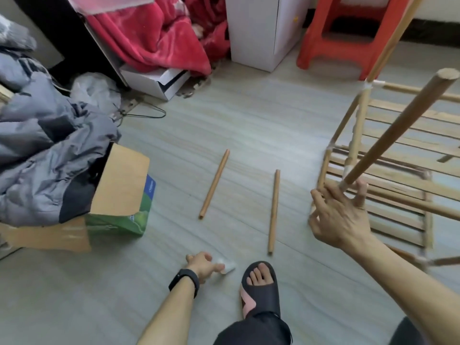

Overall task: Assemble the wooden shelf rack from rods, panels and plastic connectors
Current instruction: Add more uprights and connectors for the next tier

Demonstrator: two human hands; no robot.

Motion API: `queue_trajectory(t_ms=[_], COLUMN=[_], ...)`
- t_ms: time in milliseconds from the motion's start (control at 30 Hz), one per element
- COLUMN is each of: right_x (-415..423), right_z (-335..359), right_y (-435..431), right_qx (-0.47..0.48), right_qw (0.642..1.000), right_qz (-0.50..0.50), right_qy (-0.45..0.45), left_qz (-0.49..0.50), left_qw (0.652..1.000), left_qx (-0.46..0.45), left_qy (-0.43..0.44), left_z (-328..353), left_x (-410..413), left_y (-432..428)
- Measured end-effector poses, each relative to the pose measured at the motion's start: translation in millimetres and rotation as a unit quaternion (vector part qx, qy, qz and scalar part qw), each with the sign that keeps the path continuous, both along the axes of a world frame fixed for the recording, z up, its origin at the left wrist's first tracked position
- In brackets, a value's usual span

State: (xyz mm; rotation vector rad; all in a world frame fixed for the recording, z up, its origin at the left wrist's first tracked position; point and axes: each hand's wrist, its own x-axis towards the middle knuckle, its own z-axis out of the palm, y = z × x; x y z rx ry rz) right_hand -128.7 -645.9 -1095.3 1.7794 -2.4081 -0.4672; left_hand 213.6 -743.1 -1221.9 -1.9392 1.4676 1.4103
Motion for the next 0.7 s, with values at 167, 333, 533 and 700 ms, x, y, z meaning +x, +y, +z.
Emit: queue_trajectory(t_ms=[167,333,533,700], right_x=[5.7,10.8,10.1,3.4], right_z=[3.6,21.0,56.5,75.6], right_y=[1.8,-1.3,3.4,14.3], right_qx=[0.035,0.108,0.131,0.100], right_qw=[0.999,0.994,0.987,0.986], right_qz=[-0.007,-0.015,-0.006,-0.032], right_qy=[-0.001,-0.023,-0.096,-0.127], left_qz=[0.097,0.093,-0.088,-0.199], left_qw=[0.994,0.991,0.983,0.967], left_qx=[-0.025,-0.089,-0.158,-0.159], left_qy=[0.053,0.047,0.022,-0.014], left_z=[-13.6,17.6,86.4,87.4], left_x=[2.6,-12.7,-57.5,-61.6], left_y=[0.3,-20.1,-48.4,-28.6])
